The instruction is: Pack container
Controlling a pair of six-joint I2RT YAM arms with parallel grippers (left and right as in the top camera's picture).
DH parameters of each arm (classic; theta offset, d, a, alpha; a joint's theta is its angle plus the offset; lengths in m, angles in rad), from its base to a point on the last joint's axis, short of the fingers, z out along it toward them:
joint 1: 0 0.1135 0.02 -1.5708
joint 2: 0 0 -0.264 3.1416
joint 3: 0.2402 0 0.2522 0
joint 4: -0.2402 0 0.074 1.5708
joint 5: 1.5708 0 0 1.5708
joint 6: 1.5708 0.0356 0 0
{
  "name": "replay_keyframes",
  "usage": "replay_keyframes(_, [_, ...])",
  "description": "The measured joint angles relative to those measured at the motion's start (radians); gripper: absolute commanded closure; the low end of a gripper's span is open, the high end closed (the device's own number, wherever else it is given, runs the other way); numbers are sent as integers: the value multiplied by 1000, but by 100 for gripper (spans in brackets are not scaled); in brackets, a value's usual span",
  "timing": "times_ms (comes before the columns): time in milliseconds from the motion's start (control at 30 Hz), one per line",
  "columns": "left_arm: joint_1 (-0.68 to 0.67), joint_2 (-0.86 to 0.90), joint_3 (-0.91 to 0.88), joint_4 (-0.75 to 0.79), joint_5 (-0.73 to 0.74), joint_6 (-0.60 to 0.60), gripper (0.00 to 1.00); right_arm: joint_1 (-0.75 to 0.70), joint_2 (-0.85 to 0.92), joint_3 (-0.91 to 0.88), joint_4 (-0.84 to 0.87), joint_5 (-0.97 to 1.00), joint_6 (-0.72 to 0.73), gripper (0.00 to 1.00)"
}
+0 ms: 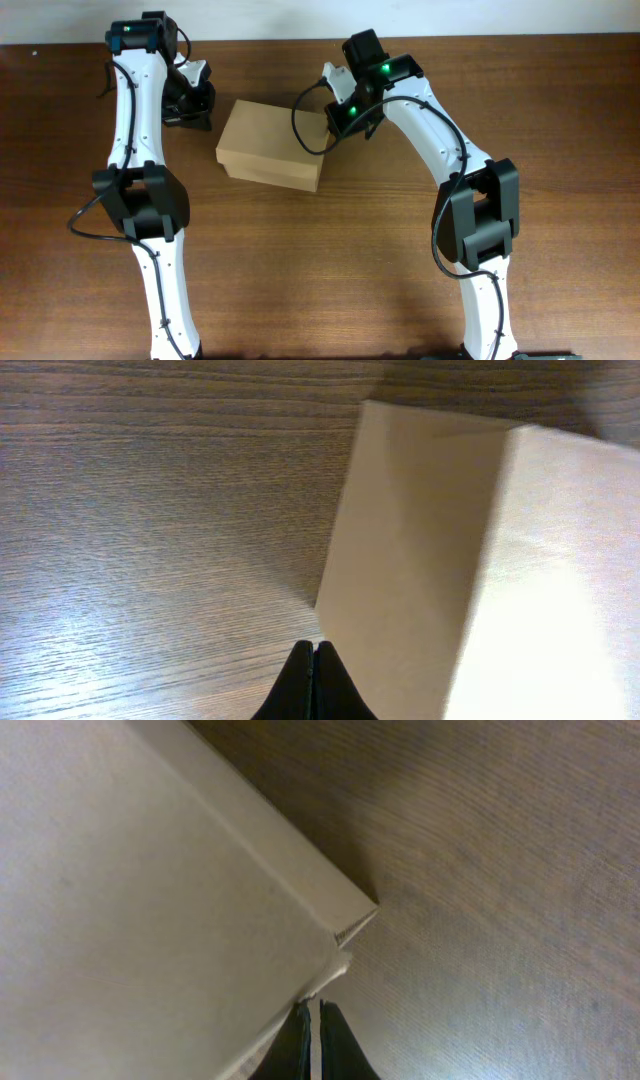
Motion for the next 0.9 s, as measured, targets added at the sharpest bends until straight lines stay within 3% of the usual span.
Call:
replay_keyframes(233, [-3,-4,0,1,0,0,98,-13,0,0,33,-38,24,96])
replay_keyframes(500, [-2,-36,100,15,1,2,99,-49,0,44,-106,-44,25,96])
replay_keyframes(900, [-2,-252,177,0,62,16,98,-2,-38,340,-431,45,19,96])
